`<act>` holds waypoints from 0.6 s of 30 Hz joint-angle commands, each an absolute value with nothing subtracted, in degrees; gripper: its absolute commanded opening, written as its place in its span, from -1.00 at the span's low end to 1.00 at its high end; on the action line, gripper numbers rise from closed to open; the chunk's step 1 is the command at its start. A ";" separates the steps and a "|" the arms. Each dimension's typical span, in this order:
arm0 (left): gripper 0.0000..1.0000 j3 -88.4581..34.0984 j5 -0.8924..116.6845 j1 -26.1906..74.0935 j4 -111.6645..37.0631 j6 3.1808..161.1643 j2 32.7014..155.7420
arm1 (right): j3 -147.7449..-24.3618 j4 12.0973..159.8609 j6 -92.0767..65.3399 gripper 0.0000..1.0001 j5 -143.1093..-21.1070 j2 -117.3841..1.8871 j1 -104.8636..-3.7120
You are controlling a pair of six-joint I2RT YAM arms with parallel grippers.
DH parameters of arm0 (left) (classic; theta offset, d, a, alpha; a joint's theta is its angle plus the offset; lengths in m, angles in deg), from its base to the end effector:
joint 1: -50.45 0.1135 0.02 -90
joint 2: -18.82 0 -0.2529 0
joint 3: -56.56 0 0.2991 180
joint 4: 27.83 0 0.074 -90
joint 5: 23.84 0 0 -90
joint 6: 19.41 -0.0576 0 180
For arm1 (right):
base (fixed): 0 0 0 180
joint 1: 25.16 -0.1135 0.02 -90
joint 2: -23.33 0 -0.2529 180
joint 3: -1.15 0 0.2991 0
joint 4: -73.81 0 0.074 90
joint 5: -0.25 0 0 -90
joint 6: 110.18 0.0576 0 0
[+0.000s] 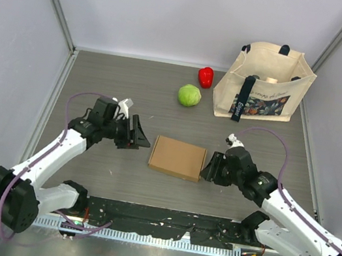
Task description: Fold the paper box
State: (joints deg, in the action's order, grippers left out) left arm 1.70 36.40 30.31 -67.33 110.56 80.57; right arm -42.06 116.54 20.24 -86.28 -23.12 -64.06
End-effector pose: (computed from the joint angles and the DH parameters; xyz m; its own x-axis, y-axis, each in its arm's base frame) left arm 0.2556 -0.1242 0.2106 -0.9195 -0.2568 -0.2977 0.0387 0.6944 -0.7185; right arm 0.1813 0.1508 0.1853 -0.8536 0.1428 -0.5009 -0.1393 0.8640 0.4838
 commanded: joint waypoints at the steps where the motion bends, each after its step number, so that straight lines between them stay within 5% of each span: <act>1: 0.26 0.08 36.36 30.24 -63.85 109.79 85.25 | -44.26 111.85 18.49 -0.03 -92.02 -27.19 -63.92; 18: 0.15 -0.45 37.94 22.42 -48.55 111.55 106.53 | -41.09 95.85 16.03 0.06 -93.18 -39.50 -60.14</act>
